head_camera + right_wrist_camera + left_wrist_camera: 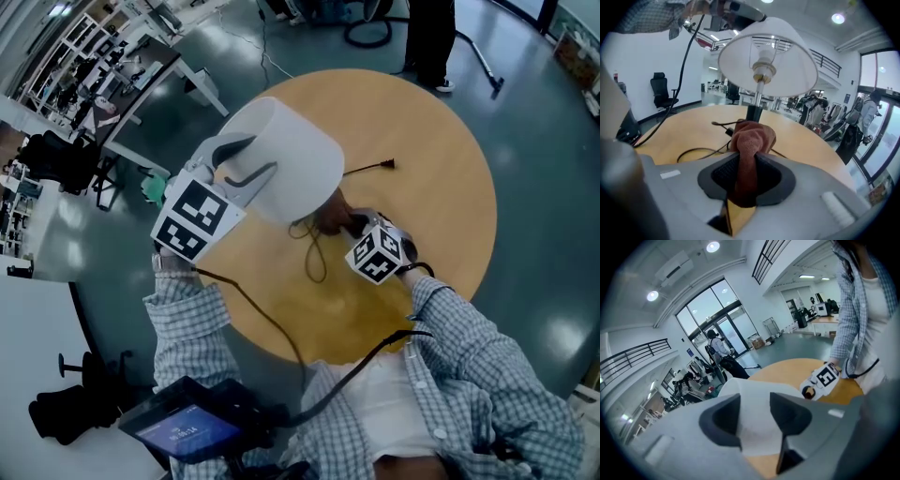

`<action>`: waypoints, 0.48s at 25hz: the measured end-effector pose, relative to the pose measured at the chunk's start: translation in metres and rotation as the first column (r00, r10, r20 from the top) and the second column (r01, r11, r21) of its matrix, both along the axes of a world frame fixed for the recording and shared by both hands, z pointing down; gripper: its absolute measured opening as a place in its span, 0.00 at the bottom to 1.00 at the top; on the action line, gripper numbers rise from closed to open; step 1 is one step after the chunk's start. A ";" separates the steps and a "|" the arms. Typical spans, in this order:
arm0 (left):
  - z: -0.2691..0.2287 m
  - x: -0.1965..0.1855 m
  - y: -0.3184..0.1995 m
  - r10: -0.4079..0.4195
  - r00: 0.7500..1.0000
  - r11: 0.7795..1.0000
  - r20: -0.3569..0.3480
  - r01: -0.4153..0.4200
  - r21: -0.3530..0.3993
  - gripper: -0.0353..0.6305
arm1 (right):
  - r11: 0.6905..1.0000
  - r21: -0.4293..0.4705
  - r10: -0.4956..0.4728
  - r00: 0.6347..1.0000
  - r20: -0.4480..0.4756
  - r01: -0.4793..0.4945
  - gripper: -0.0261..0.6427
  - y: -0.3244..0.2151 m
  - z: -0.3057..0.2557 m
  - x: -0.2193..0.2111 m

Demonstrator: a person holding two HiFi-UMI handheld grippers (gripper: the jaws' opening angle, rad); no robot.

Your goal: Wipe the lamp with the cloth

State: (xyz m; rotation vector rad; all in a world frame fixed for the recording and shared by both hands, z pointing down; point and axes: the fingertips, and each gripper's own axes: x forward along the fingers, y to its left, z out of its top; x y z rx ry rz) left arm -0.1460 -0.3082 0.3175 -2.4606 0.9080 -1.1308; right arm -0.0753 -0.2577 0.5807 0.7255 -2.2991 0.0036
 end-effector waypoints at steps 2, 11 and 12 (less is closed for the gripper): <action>0.001 -0.002 -0.002 -0.006 1.000 1.000 -0.005 0.006 -0.002 0.34 | 0.998 0.052 0.022 0.997 0.075 -0.026 0.17 -0.014 -0.029 -0.010; -0.002 0.005 0.000 -0.001 1.000 1.000 -0.003 0.001 0.011 0.34 | 0.984 0.167 -0.077 0.993 0.088 0.062 0.17 -0.009 -0.063 -0.032; -0.002 0.005 -0.001 0.003 1.000 1.000 0.000 -0.003 0.014 0.34 | 0.985 0.151 -0.090 0.994 0.057 0.080 0.17 -0.004 -0.051 -0.035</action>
